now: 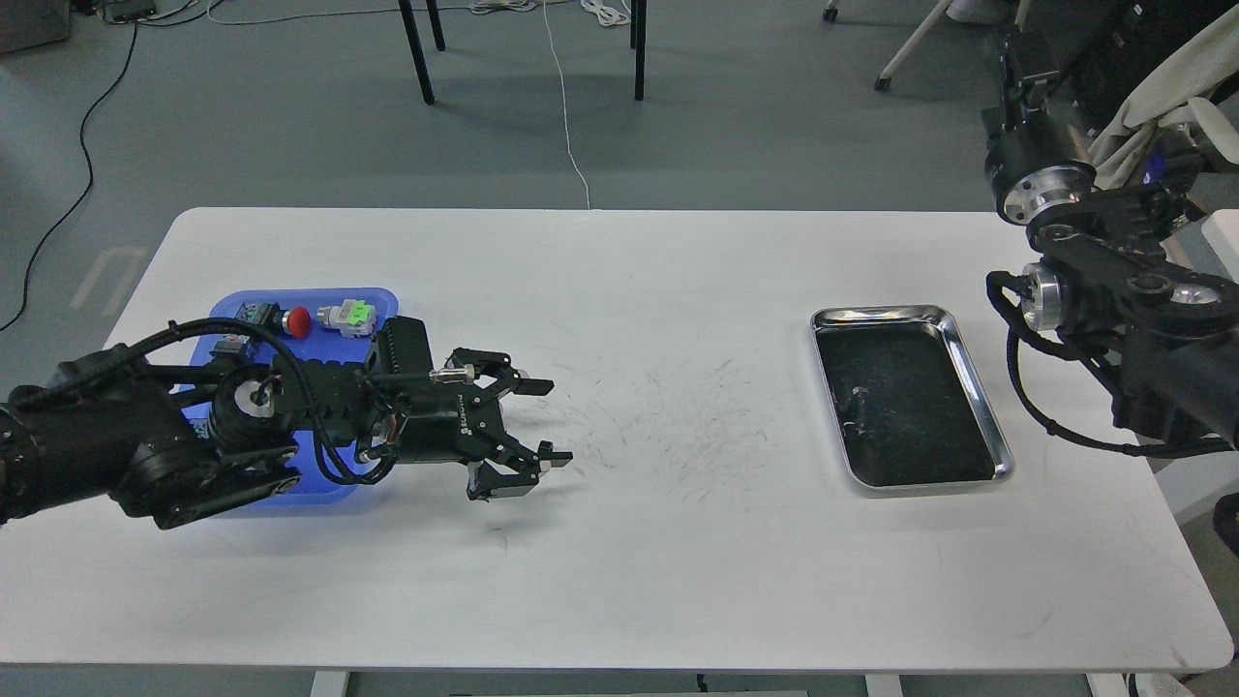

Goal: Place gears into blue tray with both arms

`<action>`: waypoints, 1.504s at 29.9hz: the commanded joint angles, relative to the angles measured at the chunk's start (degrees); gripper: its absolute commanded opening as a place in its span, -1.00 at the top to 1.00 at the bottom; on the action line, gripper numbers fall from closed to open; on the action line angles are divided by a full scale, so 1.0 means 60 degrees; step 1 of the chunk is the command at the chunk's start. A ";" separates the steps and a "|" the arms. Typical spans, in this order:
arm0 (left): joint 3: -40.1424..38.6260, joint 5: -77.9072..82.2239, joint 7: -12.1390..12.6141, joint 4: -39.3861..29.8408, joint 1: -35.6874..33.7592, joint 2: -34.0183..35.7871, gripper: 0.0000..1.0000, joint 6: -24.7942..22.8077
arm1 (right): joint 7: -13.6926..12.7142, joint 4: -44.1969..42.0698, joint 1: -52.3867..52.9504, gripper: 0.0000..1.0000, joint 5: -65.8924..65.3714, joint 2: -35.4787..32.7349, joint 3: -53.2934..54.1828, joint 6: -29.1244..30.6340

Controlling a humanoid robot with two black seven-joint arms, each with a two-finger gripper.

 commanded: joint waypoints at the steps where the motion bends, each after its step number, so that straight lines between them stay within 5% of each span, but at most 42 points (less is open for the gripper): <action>1: 0.0701 -0.0017 0.0001 0.0800 0.0025 -0.0413 -0.50 0.0676 | 0.0000 0.0002 0.0019 -0.91 -0.0003 0.0000 -0.0061 -0.0012; 10: 0.0674 -0.0265 0.0001 0.1168 0.0523 -0.0532 -0.47 0.0676 | 0.0000 -0.0013 0.0033 -0.91 -0.0018 0.0000 -0.0091 -0.0012; 22: 0.0937 -0.1818 0.0001 0.0963 0.0479 -0.0326 -0.83 0.0676 | 0.0000 0.0002 0.0004 -0.91 -0.0048 0.0015 -0.0149 -0.0012; 29: 0.0982 -0.1833 0.0001 0.1036 0.0552 -0.0414 -0.76 0.0676 | 0.0000 -0.0013 -0.0011 -0.91 -0.0062 0.0015 -0.0149 -0.0012; 33: 0.0880 -0.1877 0.0001 0.1168 0.0787 -0.0487 -0.54 0.0676 | 0.0000 -0.0013 -0.0011 -0.91 -0.0062 0.0015 -0.0149 -0.0012; 45: 0.0806 -0.2009 0.0001 0.1373 0.1007 -0.0502 -0.49 0.0676 | 0.0000 -0.0013 -0.0069 -0.91 -0.0077 0.0015 -0.0149 -0.0026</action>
